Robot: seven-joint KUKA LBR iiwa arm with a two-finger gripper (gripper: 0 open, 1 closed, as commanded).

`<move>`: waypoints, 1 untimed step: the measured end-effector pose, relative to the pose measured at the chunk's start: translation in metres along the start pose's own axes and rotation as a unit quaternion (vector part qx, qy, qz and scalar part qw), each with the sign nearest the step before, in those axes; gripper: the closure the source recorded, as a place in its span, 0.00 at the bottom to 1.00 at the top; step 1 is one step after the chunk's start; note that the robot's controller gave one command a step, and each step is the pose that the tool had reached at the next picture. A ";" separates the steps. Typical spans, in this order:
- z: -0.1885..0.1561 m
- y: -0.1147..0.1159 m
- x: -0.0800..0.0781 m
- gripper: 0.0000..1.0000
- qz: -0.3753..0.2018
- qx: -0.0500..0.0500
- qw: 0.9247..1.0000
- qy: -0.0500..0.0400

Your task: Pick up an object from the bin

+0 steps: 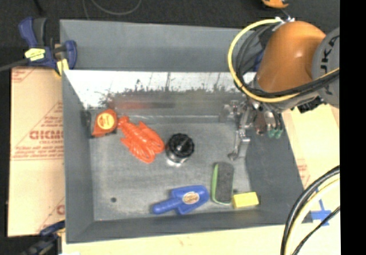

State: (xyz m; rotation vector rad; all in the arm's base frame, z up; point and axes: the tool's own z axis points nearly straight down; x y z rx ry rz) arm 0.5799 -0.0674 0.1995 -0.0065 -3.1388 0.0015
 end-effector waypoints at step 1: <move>-0.005 0.000 -0.001 0.00 -0.001 0.000 1.000 -0.004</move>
Offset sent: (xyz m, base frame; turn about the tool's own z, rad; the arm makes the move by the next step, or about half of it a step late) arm -0.0793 -0.0303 -0.1295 -0.4366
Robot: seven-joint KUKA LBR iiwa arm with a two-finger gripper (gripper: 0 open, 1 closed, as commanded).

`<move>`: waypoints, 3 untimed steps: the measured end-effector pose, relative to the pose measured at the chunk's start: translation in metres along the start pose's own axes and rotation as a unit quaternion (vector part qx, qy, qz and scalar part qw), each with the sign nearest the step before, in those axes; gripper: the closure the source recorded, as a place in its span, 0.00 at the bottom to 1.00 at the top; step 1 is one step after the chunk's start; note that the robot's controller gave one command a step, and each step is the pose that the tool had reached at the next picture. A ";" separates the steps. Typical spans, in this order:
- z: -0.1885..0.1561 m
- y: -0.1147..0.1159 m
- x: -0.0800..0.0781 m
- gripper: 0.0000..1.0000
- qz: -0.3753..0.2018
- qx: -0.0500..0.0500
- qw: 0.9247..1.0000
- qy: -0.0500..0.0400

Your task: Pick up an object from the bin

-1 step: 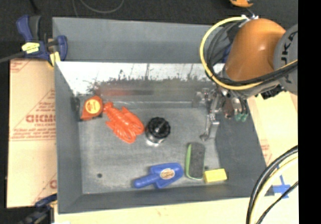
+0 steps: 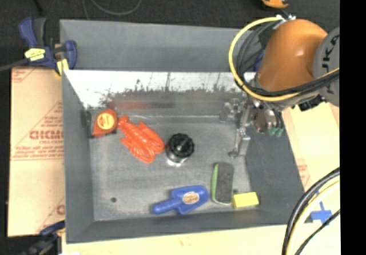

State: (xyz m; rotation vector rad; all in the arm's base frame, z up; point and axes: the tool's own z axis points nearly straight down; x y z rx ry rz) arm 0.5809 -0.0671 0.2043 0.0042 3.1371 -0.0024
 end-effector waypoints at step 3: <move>0.094 -0.038 0.054 0.00 -0.369 -0.001 0.929 0.001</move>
Offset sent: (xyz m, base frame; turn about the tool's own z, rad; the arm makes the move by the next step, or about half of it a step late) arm -0.0636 -0.0177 -0.0786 -0.6105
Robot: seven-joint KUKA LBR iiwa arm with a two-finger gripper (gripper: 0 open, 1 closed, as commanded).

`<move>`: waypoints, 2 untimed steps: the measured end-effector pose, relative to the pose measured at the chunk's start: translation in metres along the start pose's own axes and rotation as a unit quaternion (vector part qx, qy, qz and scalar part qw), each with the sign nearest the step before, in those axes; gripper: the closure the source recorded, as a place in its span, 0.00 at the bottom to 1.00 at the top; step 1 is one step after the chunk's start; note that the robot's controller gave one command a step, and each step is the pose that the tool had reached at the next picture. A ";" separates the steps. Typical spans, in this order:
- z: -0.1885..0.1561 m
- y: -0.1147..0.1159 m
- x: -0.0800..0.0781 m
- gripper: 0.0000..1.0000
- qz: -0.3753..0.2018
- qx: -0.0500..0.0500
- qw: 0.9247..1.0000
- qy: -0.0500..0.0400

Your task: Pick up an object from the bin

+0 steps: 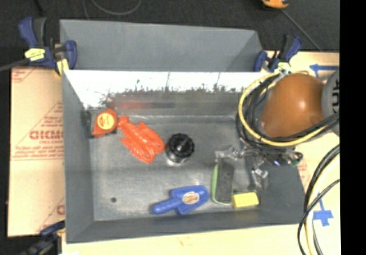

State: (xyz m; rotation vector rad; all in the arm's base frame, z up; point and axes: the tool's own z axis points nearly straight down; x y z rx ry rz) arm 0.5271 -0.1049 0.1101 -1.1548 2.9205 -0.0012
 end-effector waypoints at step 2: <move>0.040 0.011 -0.017 1.00 -0.174 0.001 0.985 -0.001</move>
Offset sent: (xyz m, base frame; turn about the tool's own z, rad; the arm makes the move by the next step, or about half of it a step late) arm 0.0044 0.0195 -0.0401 -0.3534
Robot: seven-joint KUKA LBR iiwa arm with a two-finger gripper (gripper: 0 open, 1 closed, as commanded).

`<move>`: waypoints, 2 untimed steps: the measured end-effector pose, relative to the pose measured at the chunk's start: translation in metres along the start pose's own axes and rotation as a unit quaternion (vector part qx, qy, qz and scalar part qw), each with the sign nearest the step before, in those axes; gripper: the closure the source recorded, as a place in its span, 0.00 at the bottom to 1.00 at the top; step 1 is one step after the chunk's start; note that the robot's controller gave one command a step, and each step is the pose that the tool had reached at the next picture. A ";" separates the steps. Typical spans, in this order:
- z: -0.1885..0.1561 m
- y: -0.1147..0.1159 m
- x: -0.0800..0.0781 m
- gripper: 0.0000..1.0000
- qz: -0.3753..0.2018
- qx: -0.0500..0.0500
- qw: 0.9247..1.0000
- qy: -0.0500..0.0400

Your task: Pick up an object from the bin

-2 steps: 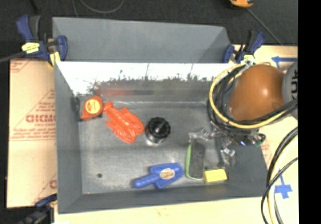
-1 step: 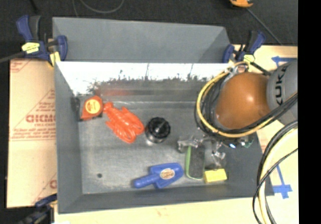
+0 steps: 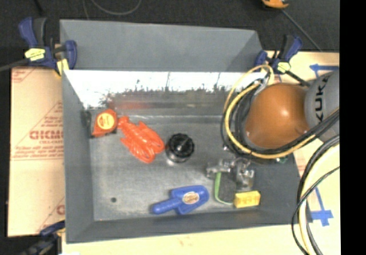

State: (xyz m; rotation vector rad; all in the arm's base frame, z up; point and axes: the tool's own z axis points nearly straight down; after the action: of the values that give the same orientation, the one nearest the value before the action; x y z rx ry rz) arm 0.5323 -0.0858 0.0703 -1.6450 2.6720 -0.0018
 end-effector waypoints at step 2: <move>-0.004 0.001 0.000 1.00 0.000 -0.002 1.000 0.001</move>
Offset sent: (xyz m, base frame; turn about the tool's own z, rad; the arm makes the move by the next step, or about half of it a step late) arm 0.0000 -0.0001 0.0572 0.0000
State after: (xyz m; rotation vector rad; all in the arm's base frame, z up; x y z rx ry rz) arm 0.5310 -0.0854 0.0740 -1.6456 2.6755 0.0031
